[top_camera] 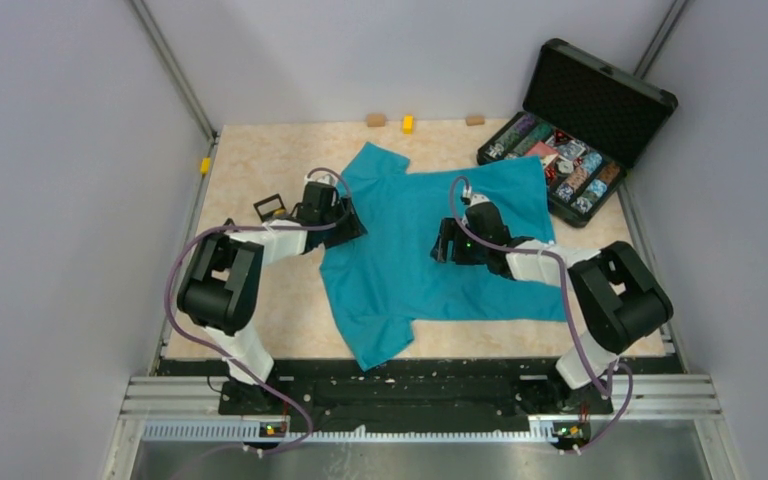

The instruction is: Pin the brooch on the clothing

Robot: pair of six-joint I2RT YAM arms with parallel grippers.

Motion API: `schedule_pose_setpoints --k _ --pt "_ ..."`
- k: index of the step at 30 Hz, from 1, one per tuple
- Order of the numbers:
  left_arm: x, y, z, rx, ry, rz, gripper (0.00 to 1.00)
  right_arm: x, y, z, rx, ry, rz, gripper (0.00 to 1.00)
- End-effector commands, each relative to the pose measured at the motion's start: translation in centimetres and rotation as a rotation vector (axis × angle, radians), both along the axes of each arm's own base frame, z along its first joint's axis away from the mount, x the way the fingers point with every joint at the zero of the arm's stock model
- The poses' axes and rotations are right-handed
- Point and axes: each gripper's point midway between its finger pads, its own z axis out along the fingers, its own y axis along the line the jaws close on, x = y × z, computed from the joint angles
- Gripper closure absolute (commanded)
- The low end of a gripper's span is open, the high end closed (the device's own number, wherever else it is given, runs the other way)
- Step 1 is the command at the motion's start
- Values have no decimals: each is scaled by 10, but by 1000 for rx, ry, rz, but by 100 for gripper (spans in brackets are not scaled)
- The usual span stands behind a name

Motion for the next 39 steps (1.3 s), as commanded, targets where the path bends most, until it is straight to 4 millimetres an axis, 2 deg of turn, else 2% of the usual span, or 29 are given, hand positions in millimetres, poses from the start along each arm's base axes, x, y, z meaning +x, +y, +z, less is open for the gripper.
schedule_pose_setpoints --k 1,5,8,10,13,17,19,21,23,26,28,31,36,39 --pt "-2 23 -28 95 83 28 39 -2 -6 -20 -31 81 -15 28" --pt "5 29 -21 121 70 34 37 3 -1 -12 -19 63 6 28" --pt "5 24 -5 101 60 6 27 3 6 6 34 38 47 27" --pt "3 16 19 64 35 -34 24 4 8 27 49 -5 64 27" --pt "1 12 68 47 -32 -84 22 7 4 65 57 -104 71 25" --pt "-19 10 135 39 -82 -172 21 2 -2 116 66 -226 90 24" --pt "-31 18 156 69 -99 -180 21 -4 -6 138 78 -277 100 24" --pt "-41 29 168 119 -134 -181 21 -10 -8 153 93 -312 109 24" --pt "-51 42 169 191 -140 -196 22 -18 -8 164 117 -333 125 24" --pt "-59 81 160 365 -75 -85 21 -26 -7 174 138 -364 154 24" --pt "-57 101 155 437 -69 -23 20 -32 -9 179 150 -399 166 24" --pt "-39 118 147 436 -83 81 21 -41 -12 186 172 -468 184 23" --pt "-7 142 117 465 -63 204 24 -58 -15 203 215 -567 217 19" --pt "10 150 101 504 -62 232 27 -64 -14 205 235 -585 235 19"
